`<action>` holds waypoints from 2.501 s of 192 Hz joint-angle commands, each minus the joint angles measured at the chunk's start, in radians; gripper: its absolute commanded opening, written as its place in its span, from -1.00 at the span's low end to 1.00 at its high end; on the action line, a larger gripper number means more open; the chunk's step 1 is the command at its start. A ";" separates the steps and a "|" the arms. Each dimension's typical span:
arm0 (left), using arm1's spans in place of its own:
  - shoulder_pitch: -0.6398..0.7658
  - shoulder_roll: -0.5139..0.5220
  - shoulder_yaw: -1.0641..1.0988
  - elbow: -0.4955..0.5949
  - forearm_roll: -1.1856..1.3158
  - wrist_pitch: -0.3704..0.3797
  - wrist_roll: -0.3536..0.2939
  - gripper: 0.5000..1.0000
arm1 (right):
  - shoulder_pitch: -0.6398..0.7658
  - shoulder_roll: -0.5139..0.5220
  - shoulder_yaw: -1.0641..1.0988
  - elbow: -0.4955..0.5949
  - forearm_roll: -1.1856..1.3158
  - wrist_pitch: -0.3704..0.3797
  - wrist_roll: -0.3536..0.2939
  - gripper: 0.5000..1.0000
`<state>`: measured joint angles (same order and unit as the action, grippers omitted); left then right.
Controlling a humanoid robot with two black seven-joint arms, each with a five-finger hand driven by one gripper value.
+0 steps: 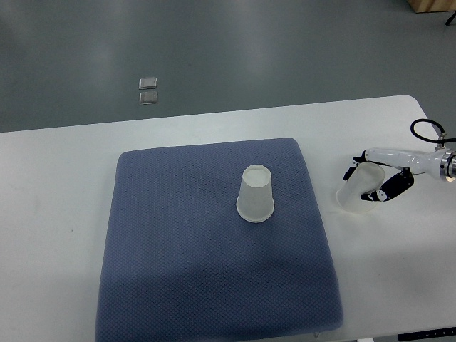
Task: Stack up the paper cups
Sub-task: 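Close the right hand fingers around the loose white paper cup, then lift the cup with the right hand and carry it over the mat cup, then lower the held cup onto the upside-down cup on the mat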
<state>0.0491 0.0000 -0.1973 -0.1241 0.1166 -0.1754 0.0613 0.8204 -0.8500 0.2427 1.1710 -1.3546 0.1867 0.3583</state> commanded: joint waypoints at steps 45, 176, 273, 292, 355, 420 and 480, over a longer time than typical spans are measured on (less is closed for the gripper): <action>0.000 0.000 -0.001 0.000 0.000 -0.001 0.000 1.00 | 0.117 0.011 0.009 -0.001 0.005 0.065 0.027 -1.00; 0.000 0.000 -0.001 0.001 0.000 -0.001 0.000 1.00 | 0.296 0.203 0.145 -0.004 0.107 0.289 0.011 -1.00; 0.000 0.000 0.001 0.000 0.000 -0.001 0.000 1.00 | 0.349 0.267 0.129 0.016 0.107 0.407 -0.041 -0.98; 0.000 0.000 -0.001 0.000 0.000 0.001 0.000 1.00 | 0.342 0.295 0.129 0.016 0.107 0.422 -0.064 -0.98; 0.000 0.000 -0.001 0.000 0.000 0.001 0.000 1.00 | 0.332 0.327 0.129 0.018 0.109 0.424 -0.078 -0.97; 0.000 0.000 -0.001 0.000 0.000 -0.001 0.000 1.00 | 0.312 0.328 0.115 0.009 0.075 0.396 -0.127 -0.86; 0.000 0.000 -0.001 0.000 0.000 0.001 0.000 1.00 | 0.322 0.336 0.115 0.004 0.075 0.399 -0.127 -0.80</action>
<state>0.0491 0.0000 -0.1974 -0.1239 0.1166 -0.1754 0.0613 1.1384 -0.5135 0.3568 1.1758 -1.2802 0.5830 0.2315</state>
